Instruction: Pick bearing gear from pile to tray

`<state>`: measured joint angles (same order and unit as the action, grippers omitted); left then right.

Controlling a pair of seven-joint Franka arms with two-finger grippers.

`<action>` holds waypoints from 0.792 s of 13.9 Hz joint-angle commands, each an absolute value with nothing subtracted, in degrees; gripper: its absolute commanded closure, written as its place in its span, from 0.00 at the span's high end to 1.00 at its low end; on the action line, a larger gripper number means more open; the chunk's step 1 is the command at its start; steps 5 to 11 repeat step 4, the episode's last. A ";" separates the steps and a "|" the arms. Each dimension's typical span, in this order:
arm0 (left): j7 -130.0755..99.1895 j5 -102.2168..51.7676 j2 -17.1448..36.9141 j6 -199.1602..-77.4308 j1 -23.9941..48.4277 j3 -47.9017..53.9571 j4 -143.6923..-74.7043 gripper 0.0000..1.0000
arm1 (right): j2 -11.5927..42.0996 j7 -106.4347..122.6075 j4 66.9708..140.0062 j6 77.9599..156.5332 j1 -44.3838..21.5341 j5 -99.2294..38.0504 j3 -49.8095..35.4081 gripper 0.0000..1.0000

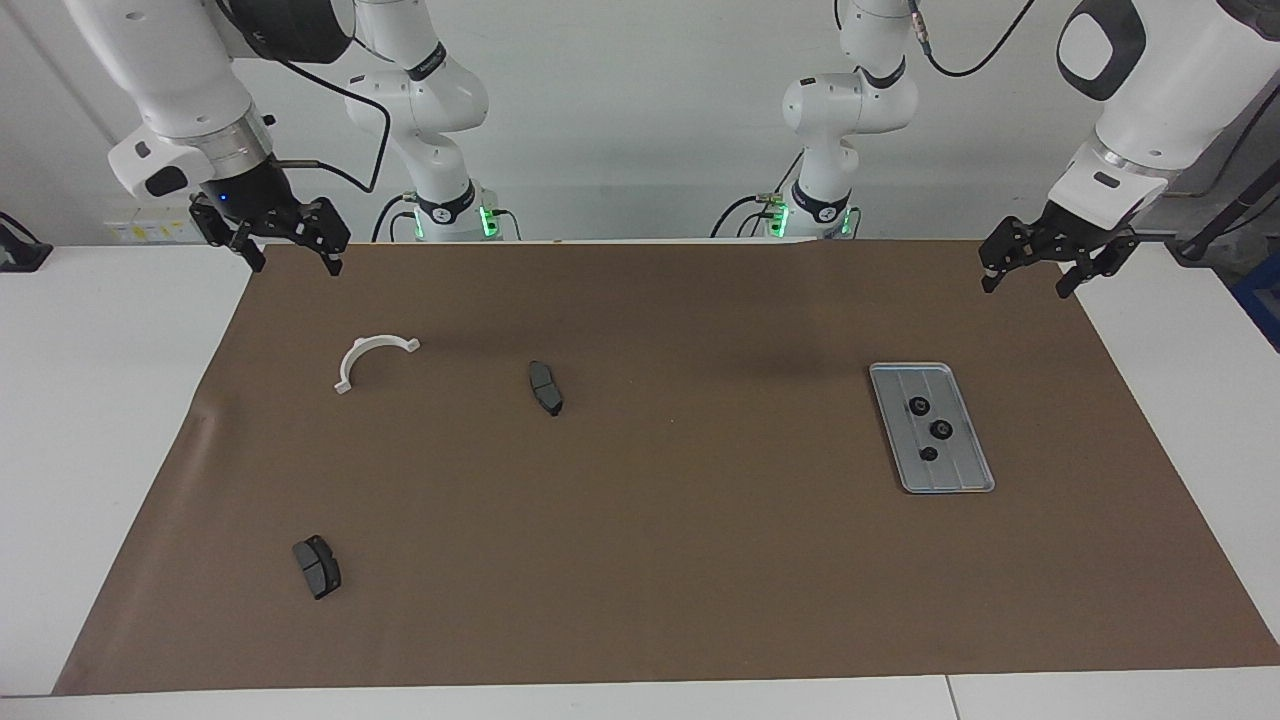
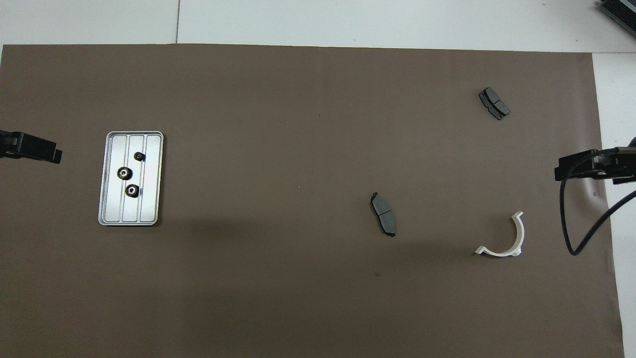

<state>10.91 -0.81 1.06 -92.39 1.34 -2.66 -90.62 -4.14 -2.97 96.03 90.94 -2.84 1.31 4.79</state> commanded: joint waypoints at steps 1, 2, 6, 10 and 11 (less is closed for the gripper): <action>10.02 0.53 -1.14 -93.69 1.93 -2.81 -93.34 1.00 | -5.19 -1.85 96.68 90.44 -2.55 0.09 4.66 1.00; 9.93 0.53 -1.14 -93.52 2.02 -2.81 -93.34 1.00 | -5.19 -1.93 96.68 90.44 -2.55 0.09 4.66 1.00; 9.94 0.53 -1.14 -93.95 2.02 -2.81 -93.34 1.00 | -5.19 -1.93 96.68 90.44 -2.55 0.09 4.66 1.00; 9.94 0.53 -1.14 -93.95 2.02 -2.81 -93.34 1.00 | -5.19 -1.93 96.68 90.44 -2.55 0.09 4.66 1.00; 9.94 0.53 -1.14 -93.95 2.02 -2.81 -93.34 1.00 | -5.19 -1.93 96.68 90.44 -2.55 0.09 4.66 1.00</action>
